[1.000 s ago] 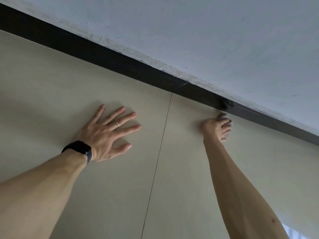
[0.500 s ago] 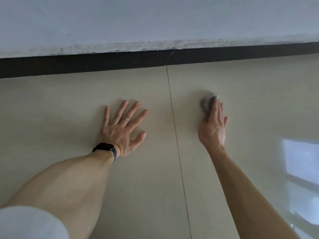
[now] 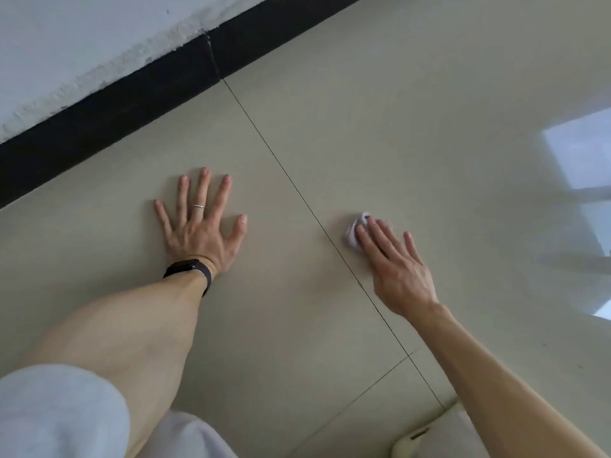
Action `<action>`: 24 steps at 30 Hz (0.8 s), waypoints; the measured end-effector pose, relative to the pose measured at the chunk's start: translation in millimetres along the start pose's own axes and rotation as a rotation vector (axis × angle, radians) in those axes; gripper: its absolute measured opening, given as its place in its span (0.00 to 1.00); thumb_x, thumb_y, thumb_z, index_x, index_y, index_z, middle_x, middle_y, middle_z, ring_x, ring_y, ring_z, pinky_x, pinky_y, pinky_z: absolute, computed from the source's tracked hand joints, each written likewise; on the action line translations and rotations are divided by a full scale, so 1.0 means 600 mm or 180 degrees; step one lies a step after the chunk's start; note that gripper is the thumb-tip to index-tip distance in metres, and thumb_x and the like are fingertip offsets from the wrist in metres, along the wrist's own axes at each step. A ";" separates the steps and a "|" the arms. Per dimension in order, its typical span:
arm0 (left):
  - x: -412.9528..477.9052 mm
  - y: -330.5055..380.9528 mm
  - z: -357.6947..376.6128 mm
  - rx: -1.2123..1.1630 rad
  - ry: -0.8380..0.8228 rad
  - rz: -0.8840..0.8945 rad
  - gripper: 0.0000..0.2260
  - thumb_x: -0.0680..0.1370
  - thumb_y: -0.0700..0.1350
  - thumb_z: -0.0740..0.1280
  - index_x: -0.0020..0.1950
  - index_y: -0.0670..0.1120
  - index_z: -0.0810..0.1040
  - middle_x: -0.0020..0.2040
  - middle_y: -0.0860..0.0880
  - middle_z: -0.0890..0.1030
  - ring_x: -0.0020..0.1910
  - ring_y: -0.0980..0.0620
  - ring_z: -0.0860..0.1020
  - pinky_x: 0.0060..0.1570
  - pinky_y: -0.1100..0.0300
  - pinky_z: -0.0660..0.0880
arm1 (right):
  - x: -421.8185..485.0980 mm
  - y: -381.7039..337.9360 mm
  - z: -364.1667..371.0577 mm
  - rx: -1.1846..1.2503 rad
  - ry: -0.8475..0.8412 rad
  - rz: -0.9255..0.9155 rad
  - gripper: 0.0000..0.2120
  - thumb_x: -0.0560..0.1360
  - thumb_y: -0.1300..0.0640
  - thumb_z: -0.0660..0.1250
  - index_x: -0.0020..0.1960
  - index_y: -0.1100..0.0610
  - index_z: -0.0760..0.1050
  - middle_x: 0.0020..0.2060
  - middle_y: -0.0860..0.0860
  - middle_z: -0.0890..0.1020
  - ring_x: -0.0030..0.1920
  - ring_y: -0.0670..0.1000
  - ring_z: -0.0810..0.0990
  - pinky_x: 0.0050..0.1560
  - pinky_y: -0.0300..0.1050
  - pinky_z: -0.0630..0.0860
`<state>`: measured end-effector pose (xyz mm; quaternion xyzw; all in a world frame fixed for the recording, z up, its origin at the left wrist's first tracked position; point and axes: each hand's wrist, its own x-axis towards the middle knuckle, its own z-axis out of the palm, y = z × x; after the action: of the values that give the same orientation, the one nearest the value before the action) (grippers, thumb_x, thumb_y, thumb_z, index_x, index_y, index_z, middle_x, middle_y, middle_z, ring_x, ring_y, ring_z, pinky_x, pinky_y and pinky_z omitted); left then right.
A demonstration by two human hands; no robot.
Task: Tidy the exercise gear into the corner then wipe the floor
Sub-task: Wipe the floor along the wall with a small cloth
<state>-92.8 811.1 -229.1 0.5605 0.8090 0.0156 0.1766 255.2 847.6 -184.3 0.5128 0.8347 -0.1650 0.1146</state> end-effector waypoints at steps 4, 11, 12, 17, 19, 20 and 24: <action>0.000 -0.004 0.006 -0.0013 0.0109 -0.0002 0.32 0.77 0.67 0.49 0.80 0.64 0.45 0.82 0.56 0.44 0.81 0.49 0.43 0.74 0.33 0.43 | 0.013 0.049 -0.010 0.0643 0.0275 0.1698 0.37 0.78 0.66 0.52 0.82 0.48 0.44 0.81 0.46 0.46 0.81 0.49 0.44 0.79 0.60 0.49; 0.001 0.008 0.016 -0.0027 0.0160 0.0100 0.31 0.78 0.68 0.48 0.80 0.63 0.46 0.82 0.55 0.45 0.81 0.49 0.44 0.75 0.34 0.41 | -0.157 -0.147 0.127 0.0738 0.0535 0.0229 0.32 0.78 0.63 0.57 0.81 0.52 0.56 0.81 0.51 0.54 0.81 0.54 0.49 0.79 0.58 0.52; 0.001 0.007 0.017 -0.0024 0.0161 0.0123 0.31 0.78 0.68 0.48 0.80 0.63 0.46 0.82 0.55 0.46 0.81 0.49 0.44 0.75 0.35 0.41 | -0.179 -0.150 0.135 0.0614 0.0447 -0.0218 0.33 0.77 0.64 0.57 0.80 0.51 0.58 0.81 0.51 0.56 0.81 0.54 0.51 0.78 0.58 0.54; -0.001 0.000 0.014 -0.0007 0.0222 0.0173 0.30 0.79 0.67 0.49 0.80 0.63 0.47 0.82 0.55 0.47 0.81 0.50 0.45 0.75 0.34 0.42 | -0.189 -0.023 0.114 0.0477 0.0574 0.0890 0.37 0.77 0.67 0.56 0.82 0.49 0.51 0.81 0.49 0.52 0.81 0.50 0.47 0.78 0.61 0.53; -0.001 -0.002 0.014 -0.0003 0.0253 0.0196 0.30 0.79 0.67 0.49 0.80 0.62 0.48 0.82 0.55 0.47 0.81 0.49 0.44 0.75 0.34 0.41 | -0.178 0.004 0.103 0.0807 0.0611 0.1919 0.37 0.78 0.67 0.56 0.82 0.48 0.47 0.81 0.49 0.48 0.81 0.50 0.44 0.79 0.62 0.49; -0.001 -0.003 0.015 0.0019 0.0281 0.0232 0.30 0.79 0.67 0.49 0.80 0.62 0.48 0.82 0.54 0.46 0.81 0.49 0.44 0.75 0.34 0.41 | -0.172 -0.004 0.104 0.0956 0.0655 0.2204 0.37 0.78 0.66 0.54 0.82 0.49 0.46 0.82 0.49 0.47 0.81 0.51 0.44 0.79 0.62 0.48; -0.001 -0.013 0.017 0.0129 0.0239 0.0478 0.31 0.80 0.66 0.48 0.81 0.59 0.46 0.82 0.50 0.46 0.81 0.45 0.44 0.72 0.31 0.40 | -0.197 -0.137 0.146 0.1056 0.0806 0.1797 0.36 0.75 0.65 0.52 0.82 0.51 0.51 0.81 0.52 0.49 0.81 0.54 0.44 0.78 0.62 0.49</action>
<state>-96.4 806.0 -240.1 0.6220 0.7709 0.0334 0.1331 236.5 681.7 -209.1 0.7514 0.6293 -0.1952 -0.0337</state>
